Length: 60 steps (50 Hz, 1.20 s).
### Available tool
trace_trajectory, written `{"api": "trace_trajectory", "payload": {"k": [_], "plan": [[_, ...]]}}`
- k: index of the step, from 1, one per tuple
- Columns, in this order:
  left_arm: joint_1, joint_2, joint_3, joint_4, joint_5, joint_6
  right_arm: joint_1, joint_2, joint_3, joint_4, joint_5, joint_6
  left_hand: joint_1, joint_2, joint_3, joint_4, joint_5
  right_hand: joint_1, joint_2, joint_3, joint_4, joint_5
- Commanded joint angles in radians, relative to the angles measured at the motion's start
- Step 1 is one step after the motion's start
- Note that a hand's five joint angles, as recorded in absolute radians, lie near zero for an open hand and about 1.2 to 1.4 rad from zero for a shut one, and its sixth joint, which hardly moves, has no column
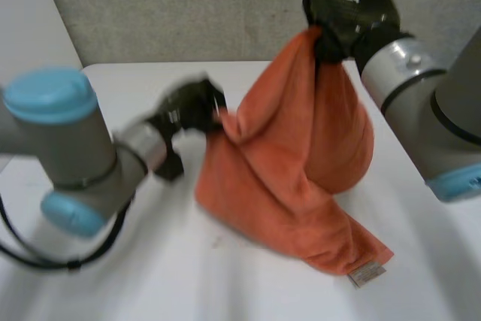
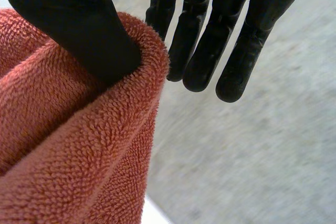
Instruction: Fold the laundry
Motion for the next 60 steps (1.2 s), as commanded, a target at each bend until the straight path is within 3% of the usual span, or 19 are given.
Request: {"api": "trace_trajectory", "payload": {"k": [1,6,11,15,20,23,24,25,27,33,36,44,51,54,60], "plan": [[0.011,0.035,0.394,0.080,-0.281,0.029,0.010,0.004,-0.056,-0.268,0.138,0.040,0.256,0.206,0.211,0.209,0.267,0.436,0.230,0.221,0.209,0.256],[0.023,0.089,0.398,0.151,-0.274,0.110,0.005,-0.025,0.002,-0.283,0.145,0.026,0.256,0.206,0.211,0.209,0.267,0.436,0.230,0.221,0.209,0.256],[0.020,0.120,0.229,0.154,-0.174,0.222,-0.009,-0.062,0.150,-0.062,0.042,-0.050,0.256,0.206,0.211,0.209,0.267,0.436,0.230,0.221,0.209,0.256],[0.020,0.120,0.078,0.146,-0.154,0.257,-0.016,-0.074,0.252,0.132,-0.050,-0.171,0.256,0.206,0.211,0.209,0.267,0.436,0.230,0.221,0.209,0.256],[0.022,0.110,-0.066,0.113,-0.154,0.334,-0.084,-0.076,0.342,0.295,-0.087,-0.338,0.256,0.206,0.211,0.209,0.267,0.436,0.230,0.221,0.209,0.256],[0.023,0.115,-0.141,0.090,-0.154,0.383,-0.110,-0.077,0.352,0.355,-0.087,-0.388,0.256,0.206,0.211,0.209,0.267,0.066,-0.140,-0.149,-0.161,-0.114],[0.023,0.117,-0.157,0.084,-0.154,0.392,-0.121,-0.077,0.345,0.375,-0.089,-0.398,0.256,0.206,0.211,0.209,0.267,-0.392,-0.598,-0.607,-0.619,-0.572],[0.023,0.117,-0.171,0.080,-0.154,0.400,-0.122,-0.080,0.342,0.379,-0.092,-0.395,0.256,0.206,0.211,0.209,0.267,-0.608,-0.815,-0.823,-0.836,-0.789],[0.019,0.120,-0.203,0.071,-0.153,0.411,-0.122,-0.083,0.310,0.372,-0.093,-0.363,0.256,0.206,0.211,0.209,0.267,-0.728,-0.934,-0.943,-0.955,-0.908],[0.002,0.170,-0.270,0.038,-0.153,0.412,-0.124,-0.083,0.193,0.358,-0.104,-0.198,0.256,0.206,0.211,0.209,0.267,-0.737,-0.943,-0.952,-0.964,-0.917],[-0.010,0.202,-0.304,0.021,-0.153,0.412,-0.127,-0.051,0.115,0.369,-0.148,-0.124,0.256,0.206,0.211,0.209,0.267,-0.737,-0.943,-0.952,-0.964,-0.917],[-0.038,0.293,-0.435,0.013,-0.153,0.417,-0.113,0.208,-0.118,0.505,-0.285,-0.099,0.256,0.206,0.211,0.209,0.267,-0.713,-0.920,-0.928,-0.941,-0.894],[-0.029,0.314,-0.470,0.013,-0.156,0.417,-0.086,0.421,-0.301,0.639,-0.262,-0.199,0.256,0.206,0.211,0.209,0.267,-0.625,-0.832,-0.840,-0.853,-0.806],[-0.020,0.314,-0.479,0.014,-0.156,0.417,-0.082,0.475,-0.338,0.671,-0.190,-0.308,0.256,0.206,0.211,0.209,0.267,-0.502,-0.709,-0.717,-0.730,-0.683],[-0.015,0.313,-0.485,0.014,-0.156,0.415,-0.073,0.515,-0.343,0.630,-0.112,-0.389,0.256,0.206,0.211,0.209,0.267,-0.499,-0.706,-0.714,-0.726,-0.679]]}}
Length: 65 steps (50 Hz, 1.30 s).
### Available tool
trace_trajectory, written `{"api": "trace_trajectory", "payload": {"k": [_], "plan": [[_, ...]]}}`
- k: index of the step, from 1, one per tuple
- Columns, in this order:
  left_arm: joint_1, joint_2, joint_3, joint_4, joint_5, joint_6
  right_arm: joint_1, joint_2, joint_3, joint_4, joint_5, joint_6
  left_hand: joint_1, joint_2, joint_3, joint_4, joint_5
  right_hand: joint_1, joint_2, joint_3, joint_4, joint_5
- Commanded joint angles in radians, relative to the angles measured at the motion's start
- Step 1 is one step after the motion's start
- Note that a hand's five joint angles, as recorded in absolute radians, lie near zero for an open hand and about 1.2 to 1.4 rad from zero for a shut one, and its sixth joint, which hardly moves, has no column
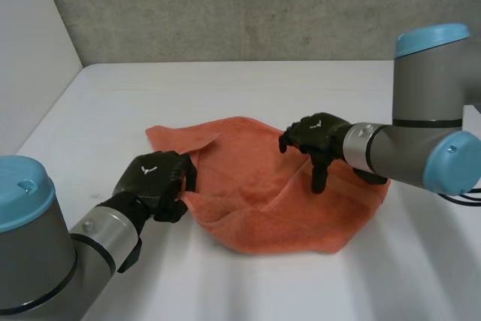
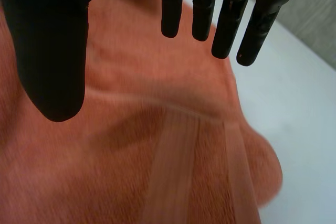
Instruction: Fold the laundry
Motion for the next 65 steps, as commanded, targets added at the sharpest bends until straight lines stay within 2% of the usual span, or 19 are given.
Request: {"api": "trace_trajectory", "payload": {"k": [1,12,18,23,25,31,39,47,48,49,51,55,58,59,62,63,65], "plan": [[0.008,-0.004,-0.006,0.000,0.001,-0.002,0.020,0.076,-0.005,-0.074,0.109,-0.127,0.256,0.202,0.207,0.205,0.267,0.175,0.128,0.123,0.124,0.128],[0.013,-0.006,-0.008,0.000,-0.001,-0.002,0.018,0.102,0.044,-0.183,0.116,-0.132,0.256,0.202,0.207,0.205,0.267,0.375,0.328,0.323,0.324,0.328],[0.022,-0.009,-0.008,0.000,-0.001,-0.003,0.012,0.118,0.046,-0.188,0.117,-0.132,0.256,0.202,0.207,0.205,0.267,0.510,0.463,0.458,0.459,0.463],[0.022,-0.012,-0.008,0.002,-0.001,-0.003,0.007,0.118,0.052,-0.192,0.116,-0.132,0.256,0.202,0.207,0.205,0.267,0.832,0.785,0.780,0.781,0.785],[0.024,-0.013,-0.008,0.002,-0.001,-0.003,0.007,0.118,0.061,-0.203,0.114,-0.132,0.256,0.202,0.207,0.205,0.267,1.087,1.040,1.035,1.036,1.040],[0.024,-0.020,0.000,0.005,0.001,-0.002,0.006,0.086,0.092,-0.238,0.119,-0.118,0.256,0.202,0.207,0.205,0.267,1.102,1.055,1.050,1.051,1.055],[0.022,-0.079,0.032,0.007,0.001,0.000,-0.036,-0.158,0.252,-0.286,0.120,-0.095,0.256,0.202,0.207,0.205,0.267,1.102,1.055,1.050,1.051,1.055],[0.008,-0.130,0.068,0.010,0.013,0.000,-0.071,-0.282,0.369,-0.278,0.114,-0.009,0.256,0.202,0.207,0.205,0.267,1.102,1.055,1.050,1.051,1.055],[0.007,-0.138,0.071,0.010,0.018,0.001,-0.071,-0.283,0.369,-0.278,0.114,-0.009,0.137,0.083,0.088,0.086,0.148,1.102,1.055,1.050,1.051,1.055],[0.007,-0.154,0.077,0.010,0.031,0.001,-0.072,-0.290,0.383,-0.277,0.113,-0.010,-0.184,-0.238,-0.233,-0.235,-0.173,1.102,1.055,1.050,1.051,1.055],[0.007,-0.174,0.090,0.010,0.054,0.003,-0.072,-0.319,0.440,-0.272,0.107,-0.015,-0.572,-0.626,-0.621,-0.624,-0.561,1.102,1.055,1.050,1.051,1.055],[0.008,-0.188,0.120,0.007,0.117,0.024,-0.075,-0.341,0.487,-0.281,0.102,-0.027,-0.870,-0.924,-0.919,-0.922,-0.859,1.102,1.055,1.050,1.051,1.055],[0.010,-0.188,0.132,0.007,0.148,0.058,-0.077,-0.342,0.503,-0.286,0.102,-0.043,-0.900,-0.954,-0.950,-0.952,-0.890,1.102,1.055,1.050,1.051,1.055],[0.011,-0.193,0.159,0.007,0.197,0.133,-0.080,-0.342,0.509,-0.284,0.102,-0.053,-0.909,-0.963,-0.958,-0.961,-0.898,1.102,1.055,1.050,1.051,1.055],[0.019,-0.207,0.196,0.007,0.243,0.234,-0.086,-0.342,0.512,-0.284,0.102,-0.063,-0.906,-0.960,-0.956,-0.958,-0.895,1.102,1.055,1.050,1.051,1.055],[0.027,-0.219,0.224,0.005,0.267,0.303,-0.089,-0.342,0.515,-0.284,0.102,-0.063,-0.900,-0.954,-0.950,-0.952,-0.890,1.102,1.055,1.050,1.051,1.055],[0.030,-0.225,0.241,0.007,0.278,0.339,-0.089,-0.342,0.517,-0.286,0.102,-0.064,-0.900,-0.954,-0.950,-0.952,-0.890,1.102,1.055,1.050,1.051,1.055]]}}
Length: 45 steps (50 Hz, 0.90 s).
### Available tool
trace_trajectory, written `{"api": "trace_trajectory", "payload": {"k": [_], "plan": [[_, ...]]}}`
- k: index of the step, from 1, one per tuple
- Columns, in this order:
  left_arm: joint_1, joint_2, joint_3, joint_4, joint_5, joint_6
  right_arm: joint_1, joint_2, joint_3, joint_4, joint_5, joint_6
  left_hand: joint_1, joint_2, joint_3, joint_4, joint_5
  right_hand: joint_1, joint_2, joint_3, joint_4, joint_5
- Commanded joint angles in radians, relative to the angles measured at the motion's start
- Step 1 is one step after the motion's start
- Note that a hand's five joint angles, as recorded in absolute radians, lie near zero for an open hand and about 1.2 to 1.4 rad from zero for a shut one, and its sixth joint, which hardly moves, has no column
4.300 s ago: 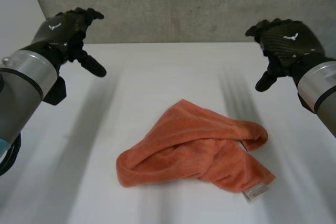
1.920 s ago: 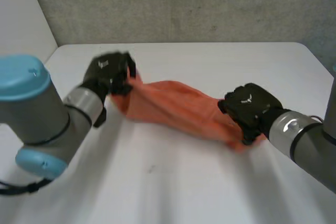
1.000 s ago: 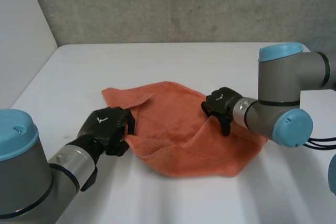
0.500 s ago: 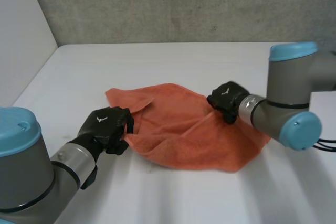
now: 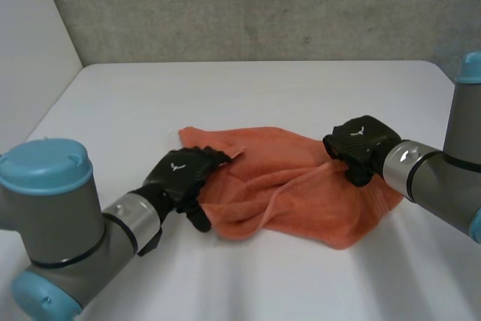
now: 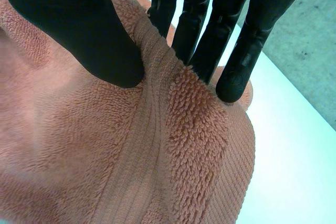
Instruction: Fold the laundry
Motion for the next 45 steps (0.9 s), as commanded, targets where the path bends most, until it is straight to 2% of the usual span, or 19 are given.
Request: {"api": "trace_trajectory", "payload": {"k": [1,2,6,12,17,20,25,28,33,45], "plan": [[0.025,-0.039,0.108,-0.002,0.119,0.269,-0.010,0.002,0.015,-0.002,-0.002,-0.023,-0.010,-0.004,-0.010,-0.001,0.005,0.471,0.233,0.219,0.209,0.250],[0.052,-0.069,0.163,-0.014,0.139,0.365,-0.010,0.002,0.019,-0.004,-0.006,-0.023,-0.001,0.004,-0.002,0.008,0.014,0.471,0.233,0.219,0.209,0.250],[0.092,-0.131,0.245,-0.035,0.171,0.488,-0.010,0.002,0.028,-0.002,-0.020,-0.023,0.028,0.034,0.028,0.038,0.043,0.471,0.233,0.219,0.209,0.250],[0.111,-0.208,0.341,-0.074,0.240,0.628,-0.010,0.003,0.032,-0.002,-0.025,-0.023,0.031,0.037,0.031,0.041,0.046,0.471,0.233,0.219,0.209,0.250],[0.169,-0.234,0.372,-0.127,0.276,0.720,-0.011,0.006,0.040,-0.004,-0.025,-0.023,0.028,0.034,0.028,0.038,0.043,0.471,0.233,0.219,0.209,0.250],[0.177,-0.242,0.369,-0.147,0.309,0.748,-0.011,0.006,0.042,-0.004,-0.025,-0.024,0.028,0.034,0.028,0.038,0.043,0.471,0.233,0.219,0.209,0.250],[0.181,-0.246,0.357,-0.149,0.412,0.812,-0.010,0.008,0.043,-0.004,-0.025,-0.024,0.028,0.034,0.028,0.038,0.043,0.471,0.233,0.219,0.209,0.250],[0.198,-0.245,0.360,-0.148,0.428,0.837,-0.010,0.011,0.045,-0.004,-0.025,-0.024,0.025,0.031,0.025,0.035,0.040,0.471,0.233,0.219,0.209,0.250],[0.272,-0.235,0.358,-0.154,0.448,0.852,-0.008,0.014,0.046,-0.004,-0.025,-0.024,0.025,0.031,0.025,0.035,0.040,0.471,0.233,0.219,0.209,0.250],[0.246,-0.287,0.337,-0.143,0.518,0.854,-0.002,0.025,0.048,-0.004,-0.025,-0.024,0.025,0.031,0.025,0.035,0.040,0.471,0.233,0.219,0.209,0.250]]}}
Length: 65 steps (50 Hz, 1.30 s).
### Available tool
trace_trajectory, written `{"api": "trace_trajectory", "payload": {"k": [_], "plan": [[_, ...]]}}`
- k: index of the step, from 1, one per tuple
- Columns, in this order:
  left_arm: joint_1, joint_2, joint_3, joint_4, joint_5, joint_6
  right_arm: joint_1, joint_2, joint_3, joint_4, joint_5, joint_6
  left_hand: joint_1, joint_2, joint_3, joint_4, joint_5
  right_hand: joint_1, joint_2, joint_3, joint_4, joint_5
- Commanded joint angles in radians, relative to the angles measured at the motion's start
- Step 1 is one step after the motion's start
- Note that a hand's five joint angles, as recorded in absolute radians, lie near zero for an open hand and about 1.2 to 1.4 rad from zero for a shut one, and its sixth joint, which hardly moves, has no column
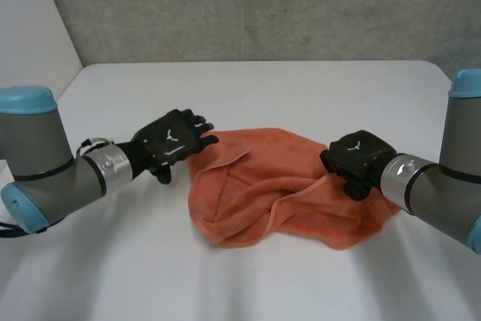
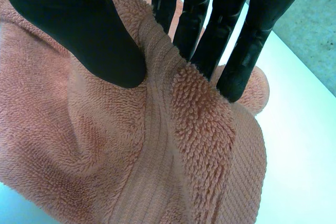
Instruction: Fold the laundry
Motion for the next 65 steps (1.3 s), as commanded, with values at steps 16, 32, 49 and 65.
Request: {"api": "trace_trajectory", "payload": {"k": [16,32,49,65], "plan": [[-0.068,-0.123,0.002,0.003,0.050,0.136,-0.001,0.017,0.000,-0.011,0.002,0.002,0.231,0.236,0.230,0.240,0.242,0.471,0.233,0.219,0.209,0.243],[-0.084,-0.157,0.102,0.049,-0.012,0.132,-0.001,0.018,-0.092,-0.005,0.000,0.002,1.144,1.149,1.143,1.153,1.155,0.471,0.233,0.219,0.209,0.243],[-0.109,-0.095,0.347,0.488,-0.323,-0.175,0.015,0.158,-0.607,-0.243,0.146,0.023,1.144,1.149,1.143,1.153,1.155,0.471,0.233,0.219,0.209,0.243],[-0.112,0.140,0.070,0.621,-0.464,-0.499,0.016,0.002,-0.350,-0.514,0.167,0.169,1.144,1.149,1.143,1.153,1.155,0.471,0.233,0.219,0.209,0.243]]}}
